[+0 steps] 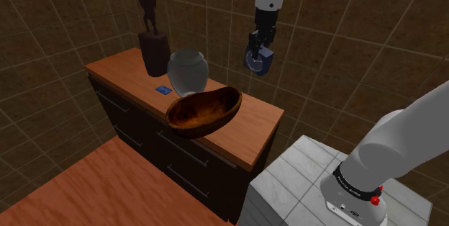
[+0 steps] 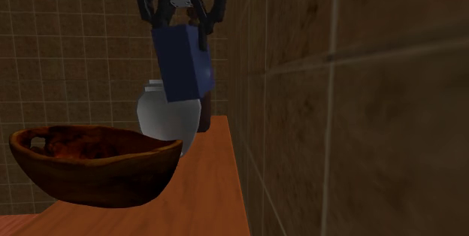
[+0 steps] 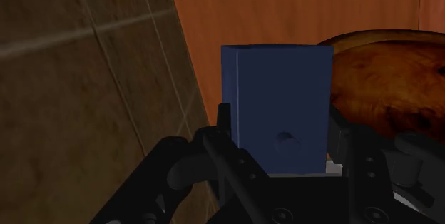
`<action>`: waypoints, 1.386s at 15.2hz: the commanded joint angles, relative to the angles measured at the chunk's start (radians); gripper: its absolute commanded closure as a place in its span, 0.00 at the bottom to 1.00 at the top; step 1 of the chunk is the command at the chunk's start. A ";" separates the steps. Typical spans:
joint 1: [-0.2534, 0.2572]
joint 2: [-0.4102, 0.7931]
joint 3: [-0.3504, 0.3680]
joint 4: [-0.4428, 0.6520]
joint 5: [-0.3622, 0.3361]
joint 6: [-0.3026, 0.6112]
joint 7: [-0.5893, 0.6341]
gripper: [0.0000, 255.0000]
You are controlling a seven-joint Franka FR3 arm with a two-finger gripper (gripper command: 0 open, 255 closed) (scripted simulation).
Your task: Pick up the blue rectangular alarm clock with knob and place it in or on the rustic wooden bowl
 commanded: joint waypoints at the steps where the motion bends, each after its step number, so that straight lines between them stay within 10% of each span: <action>1: 0.015 0.015 0.026 0.025 0.003 0.012 0.043 1.00; 16: 0.168 0.301 0.231 0.385 -0.048 -0.070 0.411 1.00; 21: 0.166 0.292 0.230 0.307 -0.046 0.000 0.409 1.00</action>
